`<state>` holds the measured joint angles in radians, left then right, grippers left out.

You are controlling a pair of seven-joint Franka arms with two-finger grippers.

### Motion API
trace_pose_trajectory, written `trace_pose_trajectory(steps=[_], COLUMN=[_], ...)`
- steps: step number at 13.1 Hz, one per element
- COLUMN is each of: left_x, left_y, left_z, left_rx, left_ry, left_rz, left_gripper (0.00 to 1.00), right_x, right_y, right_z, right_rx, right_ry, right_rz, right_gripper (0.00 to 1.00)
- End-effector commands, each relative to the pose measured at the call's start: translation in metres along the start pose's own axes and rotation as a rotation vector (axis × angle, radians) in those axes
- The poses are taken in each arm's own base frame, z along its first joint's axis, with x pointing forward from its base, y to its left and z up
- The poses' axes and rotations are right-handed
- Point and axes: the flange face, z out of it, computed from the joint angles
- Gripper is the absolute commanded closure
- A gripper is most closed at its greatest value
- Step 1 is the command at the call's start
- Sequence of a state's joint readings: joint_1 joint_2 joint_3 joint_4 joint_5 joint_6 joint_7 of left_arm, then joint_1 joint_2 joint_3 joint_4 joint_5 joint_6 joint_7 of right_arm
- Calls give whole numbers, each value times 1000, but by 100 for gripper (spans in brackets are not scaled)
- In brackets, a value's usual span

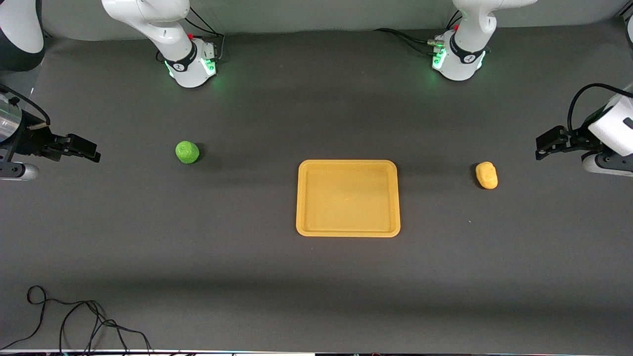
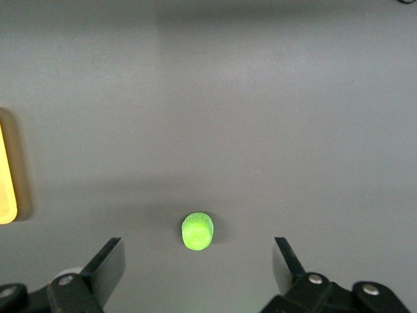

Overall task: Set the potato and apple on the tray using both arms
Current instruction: 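Reach the left gripper down to the yellow potato and grasp it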

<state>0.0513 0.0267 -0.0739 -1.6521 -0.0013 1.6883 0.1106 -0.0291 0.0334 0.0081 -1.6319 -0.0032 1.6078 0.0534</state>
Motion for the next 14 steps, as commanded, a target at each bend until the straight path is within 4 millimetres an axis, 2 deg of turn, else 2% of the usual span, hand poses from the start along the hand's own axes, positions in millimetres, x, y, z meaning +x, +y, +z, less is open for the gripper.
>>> trace_pose_trajectory(steps=[1, 5, 8, 10, 12, 14], left_x=[-4, -8, -13, -18, -15, -31], left_y=[0, 2, -4, -8, -8, -7], left_z=[-3, 10, 45, 96, 163, 221], left_rx=[1, 1, 39, 40, 29, 20], left_ry=[4, -11, -9, -14, -42, -109], left_rz=[-14, -15, -11, -13, -24, -8], left_gripper=[0, 0, 0, 1, 0, 1], right_x=[2, 3, 4, 6, 5, -1], right_y=[0, 1, -4, -6, -6, -8], right_z=[-6, -5, -6, -2, 0, -2], right_rx=[22, 22, 22, 22, 21, 21], right_ry=[3, 1, 4, -1, -7, -5], right_rz=[4, -5, 0, 4, 9, 5], right_gripper=[0, 0, 0, 0, 0, 0])
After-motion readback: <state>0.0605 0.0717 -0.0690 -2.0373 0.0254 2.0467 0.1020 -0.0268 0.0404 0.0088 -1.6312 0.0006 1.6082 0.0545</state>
